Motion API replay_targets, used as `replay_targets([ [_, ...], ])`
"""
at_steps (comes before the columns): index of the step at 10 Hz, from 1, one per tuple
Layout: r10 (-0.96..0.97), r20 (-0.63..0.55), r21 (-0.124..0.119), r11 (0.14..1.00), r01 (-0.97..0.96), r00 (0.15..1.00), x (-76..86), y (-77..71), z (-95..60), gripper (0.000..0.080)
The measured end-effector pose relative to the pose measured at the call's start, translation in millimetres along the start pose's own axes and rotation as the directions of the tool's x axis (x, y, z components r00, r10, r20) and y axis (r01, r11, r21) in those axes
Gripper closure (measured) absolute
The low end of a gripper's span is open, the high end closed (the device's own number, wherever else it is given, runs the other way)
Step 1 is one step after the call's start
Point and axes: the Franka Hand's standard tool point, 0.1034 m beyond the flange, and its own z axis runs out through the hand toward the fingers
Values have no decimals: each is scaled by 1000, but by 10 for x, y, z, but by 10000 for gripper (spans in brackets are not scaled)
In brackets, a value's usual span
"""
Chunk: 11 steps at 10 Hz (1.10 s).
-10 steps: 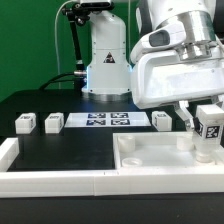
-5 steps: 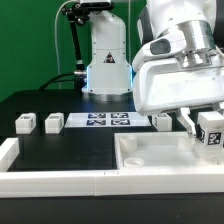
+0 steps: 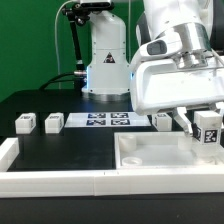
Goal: Assemble square table
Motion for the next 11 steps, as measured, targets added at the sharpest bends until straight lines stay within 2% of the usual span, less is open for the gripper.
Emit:
replay_targets([
  [1, 0, 5, 1, 1000, 0, 1000, -8, -2, 6, 512],
  [3, 0, 7, 2, 1000, 0, 1000, -13, -2, 8, 231],
  [4, 0, 7, 2, 1000, 0, 1000, -14, -2, 9, 231],
  [5, 0, 7, 2, 1000, 0, 1000, -15, -2, 9, 162],
  [8, 1, 12, 2, 1000, -1, 1000, -18, 6, 7, 150],
  [11, 5, 46, 0, 1000, -5, 999, 110, 140, -136, 150],
])
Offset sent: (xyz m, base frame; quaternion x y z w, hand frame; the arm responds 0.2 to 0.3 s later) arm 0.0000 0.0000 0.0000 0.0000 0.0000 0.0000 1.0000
